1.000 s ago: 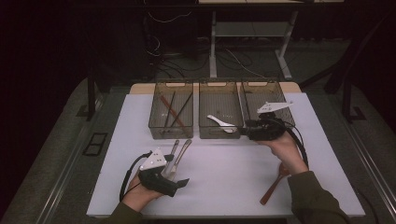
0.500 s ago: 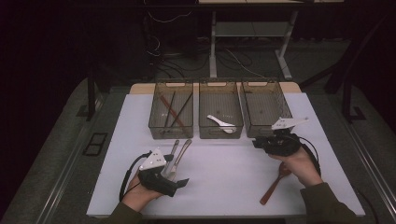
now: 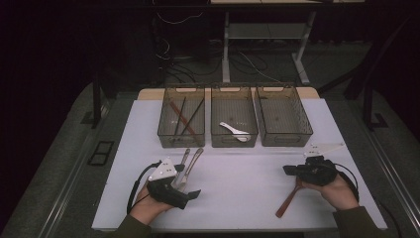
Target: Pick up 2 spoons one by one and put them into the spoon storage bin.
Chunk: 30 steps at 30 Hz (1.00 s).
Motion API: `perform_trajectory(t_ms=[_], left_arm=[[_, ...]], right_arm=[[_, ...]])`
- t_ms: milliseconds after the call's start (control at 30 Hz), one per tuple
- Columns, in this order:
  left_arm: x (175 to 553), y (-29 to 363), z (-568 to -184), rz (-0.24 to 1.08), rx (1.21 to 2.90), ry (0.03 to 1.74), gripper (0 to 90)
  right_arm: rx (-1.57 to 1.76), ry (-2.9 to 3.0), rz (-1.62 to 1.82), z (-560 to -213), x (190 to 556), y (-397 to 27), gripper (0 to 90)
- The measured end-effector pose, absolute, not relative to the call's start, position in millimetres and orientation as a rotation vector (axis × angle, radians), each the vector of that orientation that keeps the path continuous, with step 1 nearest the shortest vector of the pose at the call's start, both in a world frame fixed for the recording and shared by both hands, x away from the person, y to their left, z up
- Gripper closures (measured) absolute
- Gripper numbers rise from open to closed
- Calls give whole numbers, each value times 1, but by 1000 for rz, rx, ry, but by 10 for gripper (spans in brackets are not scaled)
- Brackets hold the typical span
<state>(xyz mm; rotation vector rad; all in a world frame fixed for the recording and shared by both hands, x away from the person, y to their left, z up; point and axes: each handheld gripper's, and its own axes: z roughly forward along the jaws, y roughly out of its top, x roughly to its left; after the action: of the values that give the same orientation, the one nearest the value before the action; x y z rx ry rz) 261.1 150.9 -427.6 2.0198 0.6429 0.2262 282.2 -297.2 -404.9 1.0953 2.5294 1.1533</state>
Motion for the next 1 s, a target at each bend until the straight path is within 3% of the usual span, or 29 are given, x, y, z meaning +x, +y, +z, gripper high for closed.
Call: perform_trajectory(t_ms=[633, 1000], left_arm=[[261, 151, -427, 227, 2020, 644, 0], [261, 150, -428, 226, 2025, 645, 0]], right_arm=[[1111, 2602, 1052, -428, 238, -315, 890], [1055, 2660, 1018, -439, 236, -304, 890]])
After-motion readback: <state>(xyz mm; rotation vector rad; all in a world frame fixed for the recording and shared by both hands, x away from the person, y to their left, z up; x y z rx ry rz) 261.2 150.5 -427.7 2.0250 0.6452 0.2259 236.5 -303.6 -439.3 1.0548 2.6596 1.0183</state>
